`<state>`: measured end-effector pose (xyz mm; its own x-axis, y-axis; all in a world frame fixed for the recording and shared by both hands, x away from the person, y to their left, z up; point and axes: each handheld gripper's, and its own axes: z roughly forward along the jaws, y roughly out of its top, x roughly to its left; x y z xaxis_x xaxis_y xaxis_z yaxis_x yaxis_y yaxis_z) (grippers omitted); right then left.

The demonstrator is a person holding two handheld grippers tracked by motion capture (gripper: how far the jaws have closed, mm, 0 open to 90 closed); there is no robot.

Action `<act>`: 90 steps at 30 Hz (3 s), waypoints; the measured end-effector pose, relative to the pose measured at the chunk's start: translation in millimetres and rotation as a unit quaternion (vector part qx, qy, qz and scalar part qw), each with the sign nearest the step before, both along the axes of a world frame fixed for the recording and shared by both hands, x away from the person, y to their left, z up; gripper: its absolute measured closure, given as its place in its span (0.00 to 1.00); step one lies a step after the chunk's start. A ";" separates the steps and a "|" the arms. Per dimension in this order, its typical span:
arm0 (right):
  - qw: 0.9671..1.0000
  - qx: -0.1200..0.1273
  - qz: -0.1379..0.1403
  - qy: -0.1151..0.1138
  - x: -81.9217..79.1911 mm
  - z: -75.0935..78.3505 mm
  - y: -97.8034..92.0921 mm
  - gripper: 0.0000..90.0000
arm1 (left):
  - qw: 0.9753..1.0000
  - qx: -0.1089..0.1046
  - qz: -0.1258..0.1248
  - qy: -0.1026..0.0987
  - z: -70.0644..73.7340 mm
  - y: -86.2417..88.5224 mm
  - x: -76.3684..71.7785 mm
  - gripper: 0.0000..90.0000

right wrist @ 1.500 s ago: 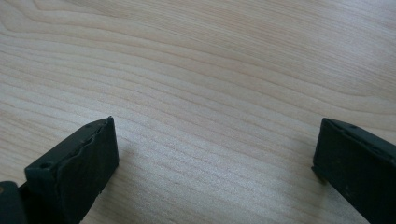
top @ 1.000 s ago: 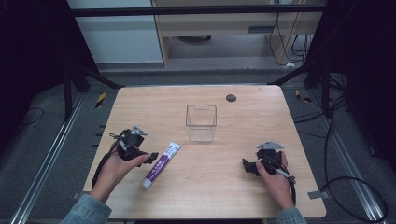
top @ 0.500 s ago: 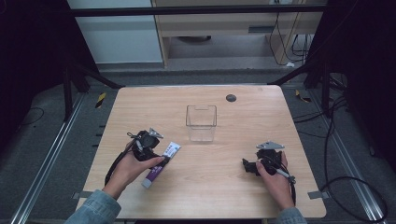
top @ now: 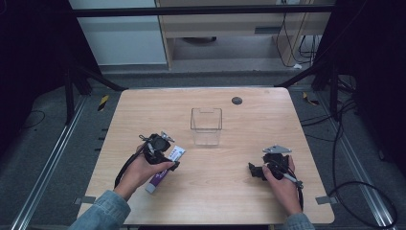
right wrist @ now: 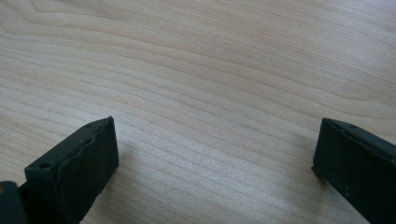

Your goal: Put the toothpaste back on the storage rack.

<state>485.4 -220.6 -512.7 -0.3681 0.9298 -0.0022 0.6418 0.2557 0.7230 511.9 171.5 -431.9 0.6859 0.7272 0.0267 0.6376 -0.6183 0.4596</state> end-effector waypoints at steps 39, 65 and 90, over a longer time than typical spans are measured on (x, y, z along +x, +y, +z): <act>1.000 0.000 0.000 0.000 -0.1 0.0 0.0 0.00 | 0.999 0.013 0.030 0.039 -35.3 7.9 12.3 0.56; 1.000 -0.001 0.000 0.000 0.0 0.0 0.0 0.00 | 0.998 0.044 -0.002 0.035 -35.9 -1.5 14.1 0.73; 1.000 0.000 0.000 0.000 0.0 0.0 0.0 0.00 | 1.000 -0.015 -0.011 -0.015 7.8 10.8 14.4 0.87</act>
